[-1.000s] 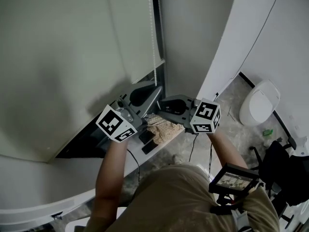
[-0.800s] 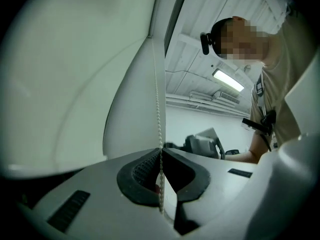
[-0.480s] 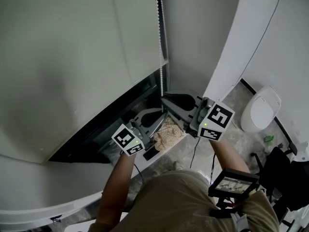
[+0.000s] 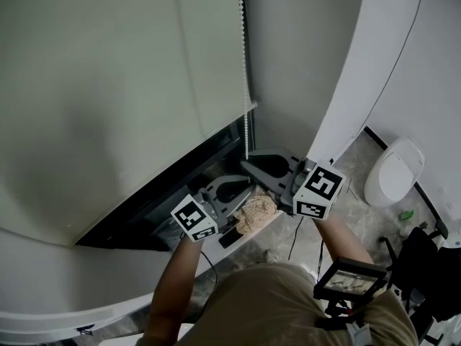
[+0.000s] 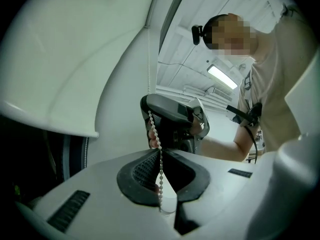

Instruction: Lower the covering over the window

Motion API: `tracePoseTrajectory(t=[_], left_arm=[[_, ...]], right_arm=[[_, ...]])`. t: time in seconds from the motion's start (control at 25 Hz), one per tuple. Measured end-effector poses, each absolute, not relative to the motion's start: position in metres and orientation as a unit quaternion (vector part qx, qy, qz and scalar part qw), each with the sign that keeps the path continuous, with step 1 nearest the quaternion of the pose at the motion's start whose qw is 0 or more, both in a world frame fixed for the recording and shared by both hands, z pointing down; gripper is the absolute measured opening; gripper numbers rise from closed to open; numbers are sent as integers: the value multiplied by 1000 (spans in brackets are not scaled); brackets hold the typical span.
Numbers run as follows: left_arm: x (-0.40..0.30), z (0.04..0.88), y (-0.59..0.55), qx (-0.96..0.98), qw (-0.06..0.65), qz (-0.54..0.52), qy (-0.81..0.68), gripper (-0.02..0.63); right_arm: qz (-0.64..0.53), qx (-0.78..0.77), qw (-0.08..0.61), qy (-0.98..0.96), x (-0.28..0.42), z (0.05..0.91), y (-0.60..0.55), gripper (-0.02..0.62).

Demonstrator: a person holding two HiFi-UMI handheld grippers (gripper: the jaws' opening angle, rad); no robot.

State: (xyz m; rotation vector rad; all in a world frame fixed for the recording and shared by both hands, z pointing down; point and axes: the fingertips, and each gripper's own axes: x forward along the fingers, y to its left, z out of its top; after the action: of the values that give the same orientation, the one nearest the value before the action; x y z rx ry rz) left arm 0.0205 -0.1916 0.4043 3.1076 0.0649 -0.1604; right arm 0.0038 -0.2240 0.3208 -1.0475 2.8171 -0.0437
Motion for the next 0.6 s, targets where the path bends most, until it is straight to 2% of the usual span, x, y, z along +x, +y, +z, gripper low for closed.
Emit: tracePoseTrajectory(t=[0.24,0.32,0.4,0.6], left_arm=[[9,408,-202,999,15,-52,7,32],[-5,395,-217,995,38,-91,-2,119],[-19,369,-233,989,46,-139,-14,140],[-4,311,-234,990,-19,-138,-7,143]], right_arm=[[-45,-368,76,926,17,330,-231,8],[-52,-368,82,925,20,331,-231,7],[-50,-364,70,928,17,338,-230,6],[-111,-326,9,939,-6,394,-226,7]])
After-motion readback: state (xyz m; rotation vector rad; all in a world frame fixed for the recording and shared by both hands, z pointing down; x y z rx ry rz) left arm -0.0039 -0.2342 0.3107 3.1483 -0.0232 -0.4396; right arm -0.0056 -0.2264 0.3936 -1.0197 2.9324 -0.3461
